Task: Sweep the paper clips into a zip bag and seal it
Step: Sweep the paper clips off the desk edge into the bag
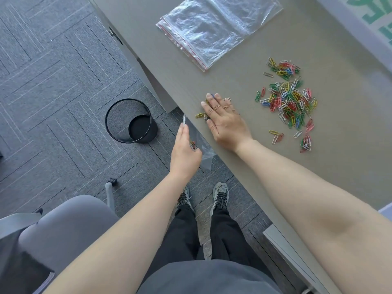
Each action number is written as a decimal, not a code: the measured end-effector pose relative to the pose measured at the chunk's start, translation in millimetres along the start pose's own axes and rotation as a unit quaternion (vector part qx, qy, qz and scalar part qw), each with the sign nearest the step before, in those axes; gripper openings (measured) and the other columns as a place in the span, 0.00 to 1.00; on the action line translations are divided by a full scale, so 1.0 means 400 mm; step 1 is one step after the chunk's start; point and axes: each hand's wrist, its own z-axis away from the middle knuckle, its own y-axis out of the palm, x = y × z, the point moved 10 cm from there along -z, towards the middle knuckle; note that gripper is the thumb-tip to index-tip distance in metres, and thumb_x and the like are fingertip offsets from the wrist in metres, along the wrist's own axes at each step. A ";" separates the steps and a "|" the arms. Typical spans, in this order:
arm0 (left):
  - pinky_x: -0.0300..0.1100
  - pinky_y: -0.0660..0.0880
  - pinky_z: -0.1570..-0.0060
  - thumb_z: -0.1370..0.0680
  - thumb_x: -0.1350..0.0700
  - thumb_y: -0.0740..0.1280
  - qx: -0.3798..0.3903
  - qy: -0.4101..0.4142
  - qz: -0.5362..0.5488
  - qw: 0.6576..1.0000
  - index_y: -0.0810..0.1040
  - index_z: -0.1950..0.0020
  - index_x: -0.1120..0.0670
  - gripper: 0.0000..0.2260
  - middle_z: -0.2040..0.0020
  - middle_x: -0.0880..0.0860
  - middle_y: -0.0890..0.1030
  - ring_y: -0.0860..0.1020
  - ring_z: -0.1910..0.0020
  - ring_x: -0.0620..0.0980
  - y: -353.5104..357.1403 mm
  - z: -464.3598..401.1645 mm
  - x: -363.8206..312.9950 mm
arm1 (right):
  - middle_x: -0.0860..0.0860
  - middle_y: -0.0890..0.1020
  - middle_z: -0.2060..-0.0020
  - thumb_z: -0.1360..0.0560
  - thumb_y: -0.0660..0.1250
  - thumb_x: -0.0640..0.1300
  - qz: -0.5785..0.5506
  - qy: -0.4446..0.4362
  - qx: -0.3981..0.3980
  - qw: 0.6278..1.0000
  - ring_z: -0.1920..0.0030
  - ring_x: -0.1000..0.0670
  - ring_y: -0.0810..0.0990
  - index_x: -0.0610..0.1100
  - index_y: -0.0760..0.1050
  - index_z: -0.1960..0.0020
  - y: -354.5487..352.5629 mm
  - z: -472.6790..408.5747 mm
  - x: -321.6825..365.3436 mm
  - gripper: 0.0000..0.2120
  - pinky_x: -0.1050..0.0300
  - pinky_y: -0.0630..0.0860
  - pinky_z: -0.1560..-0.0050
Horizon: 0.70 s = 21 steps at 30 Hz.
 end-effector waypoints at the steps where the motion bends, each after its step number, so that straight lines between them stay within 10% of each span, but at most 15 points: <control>1: 0.31 0.54 0.34 0.24 0.65 0.62 -0.001 -0.001 0.000 1.000 0.52 0.22 0.54 0.33 0.22 0.49 0.53 0.53 0.25 0.42 -0.001 0.000 0.002 | 0.44 0.64 0.26 0.20 0.51 0.48 -0.002 -0.010 -0.002 1.000 0.25 0.44 0.59 0.43 0.64 0.26 0.004 0.010 0.014 0.24 0.48 0.52 0.25; 10: 0.28 0.52 0.36 0.25 0.65 0.62 -0.001 -0.002 0.005 1.000 0.53 0.22 0.54 0.33 0.22 0.48 0.53 0.53 0.25 0.41 -0.017 0.001 0.010 | 0.43 0.59 0.24 0.21 0.50 0.42 -0.103 0.108 -0.104 0.983 0.23 0.46 0.53 0.39 0.58 0.24 -0.062 0.087 -0.021 0.25 0.48 0.49 0.23; 21: 0.29 0.54 0.38 0.24 0.63 0.64 0.007 0.010 -0.006 1.000 0.52 0.22 0.54 0.34 0.21 0.48 0.52 0.56 0.25 0.43 -0.018 -0.018 0.002 | 0.43 0.49 0.22 0.21 0.45 0.51 0.011 0.172 -0.001 0.985 0.22 0.46 0.45 0.39 0.46 0.22 0.039 0.140 0.000 0.30 0.48 0.41 0.23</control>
